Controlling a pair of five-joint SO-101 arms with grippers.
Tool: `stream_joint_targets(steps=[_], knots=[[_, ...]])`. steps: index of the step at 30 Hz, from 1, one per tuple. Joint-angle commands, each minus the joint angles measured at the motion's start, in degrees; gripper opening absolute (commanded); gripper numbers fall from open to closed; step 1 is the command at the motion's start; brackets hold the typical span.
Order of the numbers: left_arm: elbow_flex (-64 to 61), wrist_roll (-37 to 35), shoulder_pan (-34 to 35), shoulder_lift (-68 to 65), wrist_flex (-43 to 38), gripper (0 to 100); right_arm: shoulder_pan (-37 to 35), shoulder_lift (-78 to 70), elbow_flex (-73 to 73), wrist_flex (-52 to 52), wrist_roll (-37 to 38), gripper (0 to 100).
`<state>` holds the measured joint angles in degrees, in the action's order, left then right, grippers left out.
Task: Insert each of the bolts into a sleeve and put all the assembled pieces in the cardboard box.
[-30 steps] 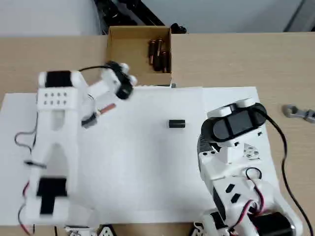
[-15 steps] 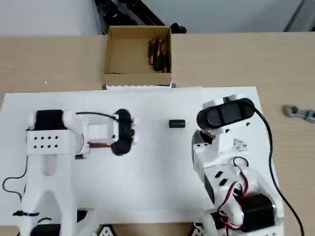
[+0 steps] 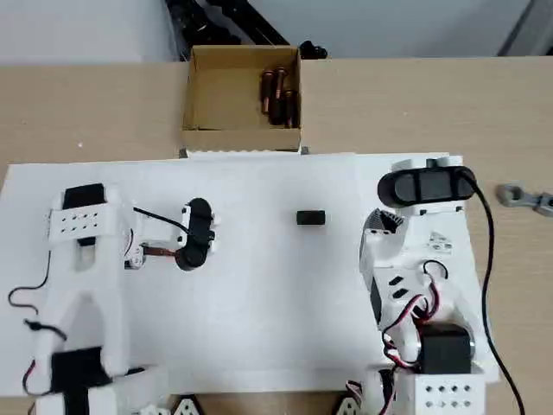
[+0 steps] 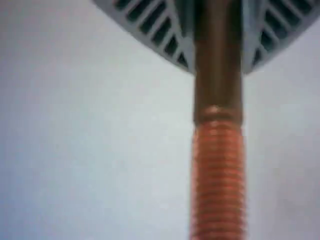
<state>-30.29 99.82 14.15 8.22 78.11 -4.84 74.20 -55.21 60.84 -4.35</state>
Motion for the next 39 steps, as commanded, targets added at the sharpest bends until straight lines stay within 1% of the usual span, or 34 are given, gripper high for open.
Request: stream_joint_targets(steps=[1, 6, 9, 13, 17, 20, 22, 25, 27, 31, 33, 37, 39], knots=[[4.2, 2.2, -0.6, -2.9, -6.5, 0, 0.7, 0.8, 0.4, 1.0, -0.5, 0.4], [5.1, 2.6, -1.1, -7.6, -6.5, 1, 0.7, 0.8, 0.4, 1.1, -0.5, 0.4], [5.2, 0.4, -1.6, -9.2, -5.9, 9, 0.7, 0.6, 0.4, 1.1, -0.5, 0.4], [7.5, -1.1, -1.7, -10.0, -3.7, 13, 0.7, 0.5, 0.4, 1.1, -0.5, 0.4], [11.2, -5.0, -1.8, -9.8, -1.0, 18, 0.7, 0.5, 0.4, 1.1, -0.5, 0.4], [15.3, -7.7, -1.4, -9.8, 2.4, 24, 0.7, 0.7, 0.4, 1.1, -2.2, 0.4], [18.0, -12.0, -1.5, -9.8, 4.9, 25, 0.5, 0.8, 0.4, 1.1, -3.1, 0.4], [21.5, -22.6, -2.1, -9.7, 6.4, 25, 0.4, 0.8, 0.4, 1.2, -4.2, 0.4], [23.4, -33.8, -2.9, -9.7, 7.5, 25, 0.3, 0.8, 0.5, 2.2, -4.2, 0.4], [26.5, -57.5, -3.7, -9.7, 14.2, 25, -3.1, 0.8, 0.5, 8.4, -4.3, 0.4], [26.8, -69.3, -3.8, -9.7, 16.5, 25, -4.6, 0.9, 0.7, 9.7, -4.3, 0.4], [26.9, -88.4, -3.8, -9.7, 19.9, 25, -6.3, 0.9, 0.7, 9.0, -4.3, 0.4], [26.9, -98.1, -3.4, -9.7, 19.8, 25, -7.5, 0.9, 0.7, 8.7, -4.2, 0.4]])
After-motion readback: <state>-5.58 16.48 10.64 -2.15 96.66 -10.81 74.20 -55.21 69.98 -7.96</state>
